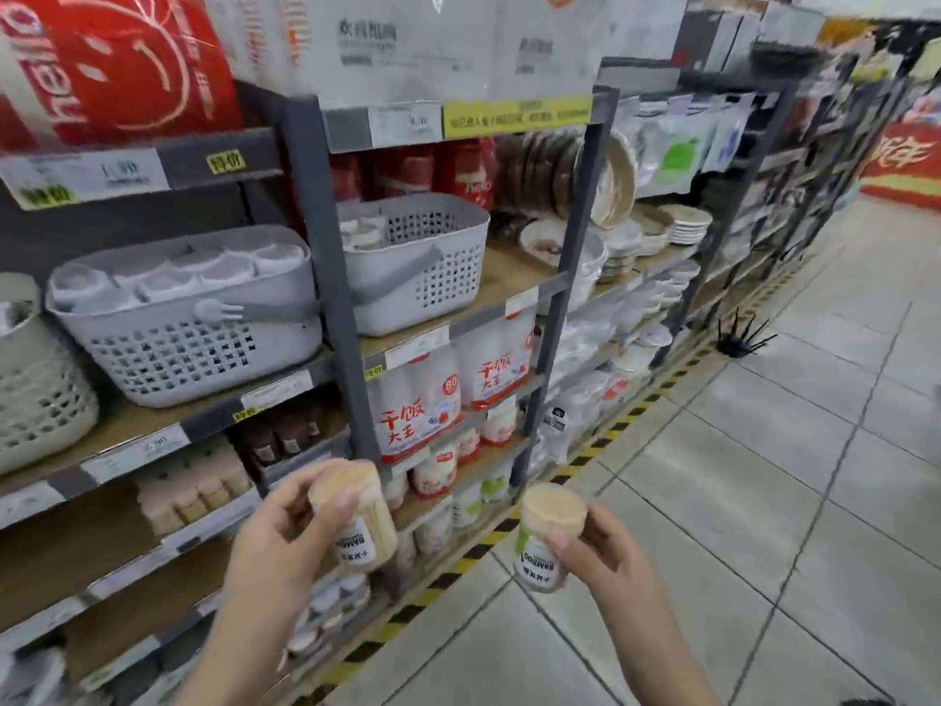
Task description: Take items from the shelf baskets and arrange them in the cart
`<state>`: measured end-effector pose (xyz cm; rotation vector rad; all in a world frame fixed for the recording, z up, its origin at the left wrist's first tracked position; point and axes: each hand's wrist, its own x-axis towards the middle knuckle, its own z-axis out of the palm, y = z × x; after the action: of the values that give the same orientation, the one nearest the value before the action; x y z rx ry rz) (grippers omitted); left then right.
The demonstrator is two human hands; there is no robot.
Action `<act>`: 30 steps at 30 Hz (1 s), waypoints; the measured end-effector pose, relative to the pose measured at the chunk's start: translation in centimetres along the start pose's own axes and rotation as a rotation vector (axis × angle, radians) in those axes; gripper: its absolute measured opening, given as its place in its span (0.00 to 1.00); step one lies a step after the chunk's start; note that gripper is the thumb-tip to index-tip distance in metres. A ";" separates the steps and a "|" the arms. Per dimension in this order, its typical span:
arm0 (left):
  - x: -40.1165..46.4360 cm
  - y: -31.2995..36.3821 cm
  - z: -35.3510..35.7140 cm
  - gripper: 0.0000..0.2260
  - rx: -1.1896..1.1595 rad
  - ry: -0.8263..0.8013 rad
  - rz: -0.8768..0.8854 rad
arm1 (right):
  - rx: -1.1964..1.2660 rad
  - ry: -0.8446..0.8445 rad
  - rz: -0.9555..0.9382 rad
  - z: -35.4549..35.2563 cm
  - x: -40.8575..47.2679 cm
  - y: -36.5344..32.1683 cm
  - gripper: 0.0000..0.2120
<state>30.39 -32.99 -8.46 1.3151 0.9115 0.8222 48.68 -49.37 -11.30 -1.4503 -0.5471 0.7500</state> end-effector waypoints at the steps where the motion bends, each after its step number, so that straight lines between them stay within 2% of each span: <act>1: 0.9 -0.1 0.8 0.17 -0.010 0.040 -0.003 | -0.005 -0.043 -0.004 -0.4 1.9 -0.4 0.13; 4: 3.3 -0.5 2.7 0.17 -0.007 0.122 -0.027 | -0.007 -0.143 0.006 -0.8 6.8 -1.2 0.13; 10: 10.2 0.5 5.4 0.16 0.047 0.208 0.010 | -0.024 -0.301 -0.008 -0.6 16.5 -2.9 0.22; 18: 21.3 2.8 9.8 0.19 0.052 0.186 0.120 | -0.003 -0.300 -0.062 -1.6 27.9 -5.7 0.23; 23: 25.2 4.7 12.1 0.21 0.051 0.172 0.189 | 0.035 -0.296 -0.112 -1.7 33.1 -7.1 0.32; 26: 26.5 6.2 12.2 0.20 0.048 0.222 0.224 | 0.038 -0.374 -0.161 -0.4 36.0 -9.1 0.24; 30: 27.5 7.9 11.8 0.20 0.066 0.361 0.302 | 0.023 -0.536 -0.226 2.1 39.7 -11.9 0.20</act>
<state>52.99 -12.59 -2.51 1.4074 1.0405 1.3035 75.01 -18.16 -3.64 -1.1346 -1.0880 0.9612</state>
